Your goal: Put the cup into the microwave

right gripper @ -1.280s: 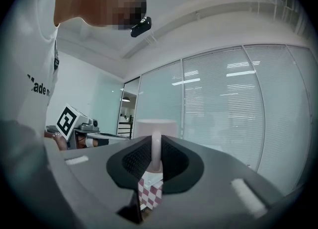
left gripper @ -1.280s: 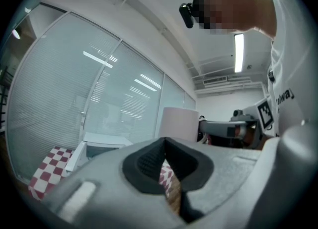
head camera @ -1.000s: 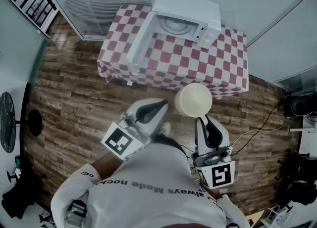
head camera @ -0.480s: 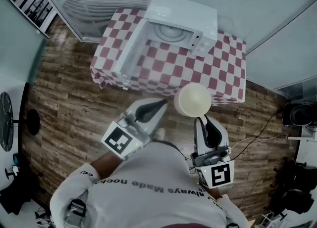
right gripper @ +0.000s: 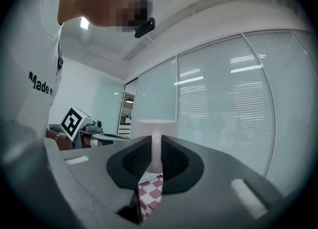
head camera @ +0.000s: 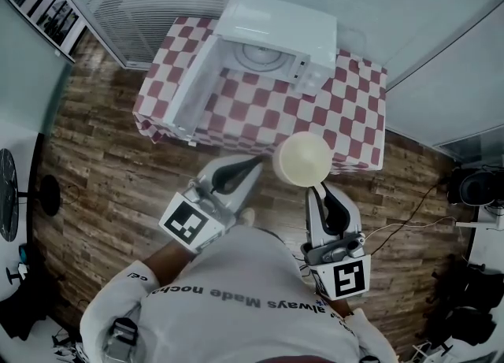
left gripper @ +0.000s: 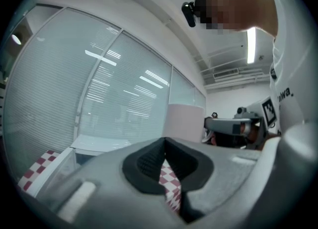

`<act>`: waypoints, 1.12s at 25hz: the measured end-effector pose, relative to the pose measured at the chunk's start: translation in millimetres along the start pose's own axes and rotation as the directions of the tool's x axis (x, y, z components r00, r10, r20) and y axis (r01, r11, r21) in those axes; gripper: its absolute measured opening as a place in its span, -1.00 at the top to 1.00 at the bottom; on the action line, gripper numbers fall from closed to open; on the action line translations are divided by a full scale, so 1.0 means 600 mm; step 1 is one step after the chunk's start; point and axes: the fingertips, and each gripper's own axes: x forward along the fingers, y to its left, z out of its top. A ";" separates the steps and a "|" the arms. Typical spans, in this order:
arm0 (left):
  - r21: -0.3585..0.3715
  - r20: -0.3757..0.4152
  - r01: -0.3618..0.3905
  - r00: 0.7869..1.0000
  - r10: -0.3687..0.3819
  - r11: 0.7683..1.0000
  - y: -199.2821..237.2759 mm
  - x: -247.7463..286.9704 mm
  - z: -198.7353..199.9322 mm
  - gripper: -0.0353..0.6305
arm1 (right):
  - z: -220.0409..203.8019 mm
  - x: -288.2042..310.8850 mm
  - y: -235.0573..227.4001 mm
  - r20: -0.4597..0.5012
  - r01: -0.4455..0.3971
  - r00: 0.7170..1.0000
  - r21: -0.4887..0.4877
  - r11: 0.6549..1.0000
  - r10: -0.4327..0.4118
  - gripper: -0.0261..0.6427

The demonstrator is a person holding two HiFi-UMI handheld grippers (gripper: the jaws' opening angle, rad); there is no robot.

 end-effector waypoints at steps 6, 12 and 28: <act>-0.004 -0.010 -0.021 1.000 0.021 1.000 -0.007 0.019 -0.011 0.88 | 0.000 -0.003 -0.020 0.014 -0.023 1.000 0.021 1.000 0.023 0.81; -0.029 -0.024 -0.052 0.998 0.052 0.998 0.009 0.020 -0.023 0.88 | -0.018 0.005 -0.031 -0.015 -0.034 0.999 0.014 0.999 0.035 0.81; -0.037 -0.004 -0.059 0.998 0.059 0.998 0.165 0.094 -0.005 0.88 | -0.039 0.169 -0.095 -0.029 -0.047 0.998 0.014 0.999 0.047 0.81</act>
